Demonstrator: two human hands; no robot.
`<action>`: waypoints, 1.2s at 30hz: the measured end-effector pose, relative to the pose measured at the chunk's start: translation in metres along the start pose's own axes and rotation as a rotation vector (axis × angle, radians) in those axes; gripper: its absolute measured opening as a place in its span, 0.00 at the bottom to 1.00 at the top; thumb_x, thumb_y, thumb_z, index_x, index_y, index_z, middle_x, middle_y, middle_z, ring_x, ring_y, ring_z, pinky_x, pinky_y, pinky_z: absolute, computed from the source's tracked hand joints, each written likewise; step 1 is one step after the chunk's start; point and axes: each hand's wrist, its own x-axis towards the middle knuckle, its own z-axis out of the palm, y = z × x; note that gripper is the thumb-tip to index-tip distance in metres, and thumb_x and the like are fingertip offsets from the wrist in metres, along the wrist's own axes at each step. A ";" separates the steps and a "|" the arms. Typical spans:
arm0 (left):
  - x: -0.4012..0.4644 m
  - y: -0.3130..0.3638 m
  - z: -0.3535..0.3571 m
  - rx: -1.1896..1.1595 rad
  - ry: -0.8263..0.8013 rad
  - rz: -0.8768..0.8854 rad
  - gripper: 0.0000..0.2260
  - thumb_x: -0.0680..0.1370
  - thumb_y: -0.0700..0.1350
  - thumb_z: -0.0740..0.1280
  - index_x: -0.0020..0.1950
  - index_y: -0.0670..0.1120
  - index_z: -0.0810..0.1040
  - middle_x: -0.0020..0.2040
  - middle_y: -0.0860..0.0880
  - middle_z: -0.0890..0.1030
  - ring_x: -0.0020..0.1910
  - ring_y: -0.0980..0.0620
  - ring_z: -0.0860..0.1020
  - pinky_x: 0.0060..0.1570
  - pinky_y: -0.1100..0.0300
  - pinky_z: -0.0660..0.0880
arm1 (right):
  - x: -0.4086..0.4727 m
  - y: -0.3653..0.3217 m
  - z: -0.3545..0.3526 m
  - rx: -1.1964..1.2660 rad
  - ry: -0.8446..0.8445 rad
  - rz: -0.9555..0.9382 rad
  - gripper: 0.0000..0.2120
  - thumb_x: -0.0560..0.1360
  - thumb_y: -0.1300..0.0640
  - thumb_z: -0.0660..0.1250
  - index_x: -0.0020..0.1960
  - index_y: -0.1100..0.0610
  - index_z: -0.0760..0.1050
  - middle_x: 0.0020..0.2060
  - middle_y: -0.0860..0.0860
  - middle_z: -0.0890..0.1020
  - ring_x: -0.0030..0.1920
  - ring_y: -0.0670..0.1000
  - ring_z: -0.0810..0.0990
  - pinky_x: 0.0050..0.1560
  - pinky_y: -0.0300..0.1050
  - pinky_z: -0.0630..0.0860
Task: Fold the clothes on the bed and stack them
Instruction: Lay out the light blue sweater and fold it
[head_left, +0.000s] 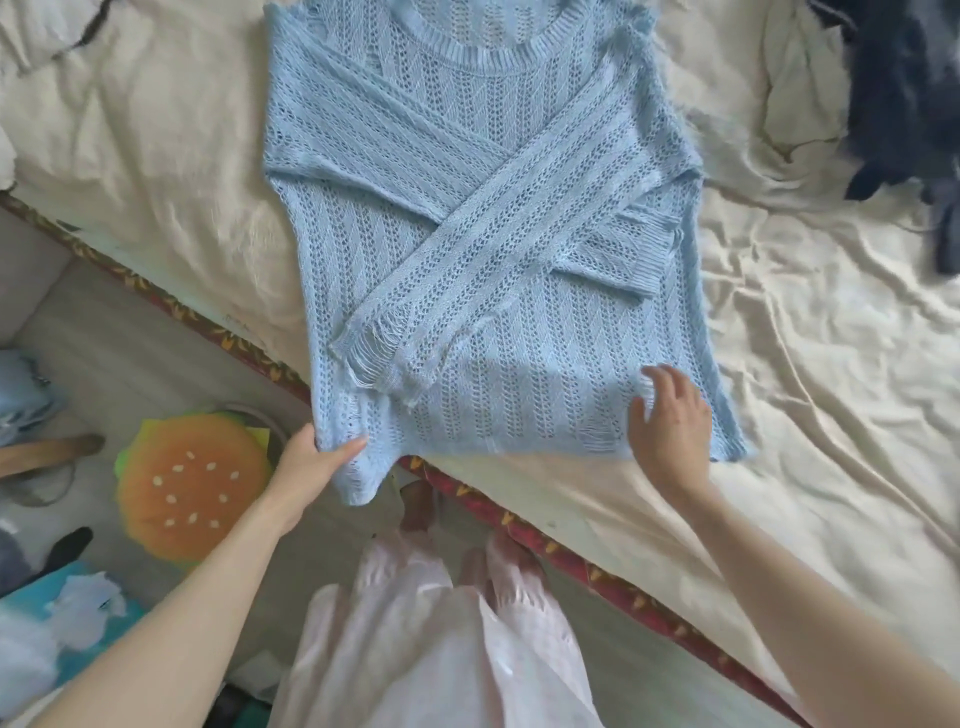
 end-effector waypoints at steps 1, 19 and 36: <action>-0.005 -0.004 0.003 -0.033 0.056 -0.005 0.11 0.75 0.44 0.71 0.56 0.47 0.76 0.53 0.50 0.81 0.49 0.53 0.79 0.44 0.60 0.74 | 0.007 0.016 -0.005 -0.021 0.006 0.060 0.19 0.77 0.61 0.63 0.67 0.64 0.70 0.65 0.61 0.72 0.66 0.62 0.69 0.66 0.56 0.62; -0.059 -0.008 0.035 -0.668 0.466 -0.039 0.08 0.78 0.41 0.67 0.56 0.44 0.77 0.56 0.43 0.80 0.55 0.45 0.79 0.60 0.49 0.73 | 0.022 0.104 -0.014 0.527 -0.127 0.482 0.07 0.74 0.56 0.67 0.44 0.61 0.75 0.36 0.57 0.76 0.38 0.54 0.73 0.35 0.44 0.68; -0.174 -0.040 0.010 -0.573 0.476 -0.042 0.10 0.77 0.42 0.69 0.56 0.40 0.78 0.45 0.45 0.80 0.44 0.46 0.76 0.43 0.53 0.71 | -0.113 0.119 -0.082 0.957 0.056 0.755 0.10 0.75 0.60 0.69 0.53 0.65 0.77 0.43 0.57 0.77 0.40 0.54 0.75 0.35 0.42 0.70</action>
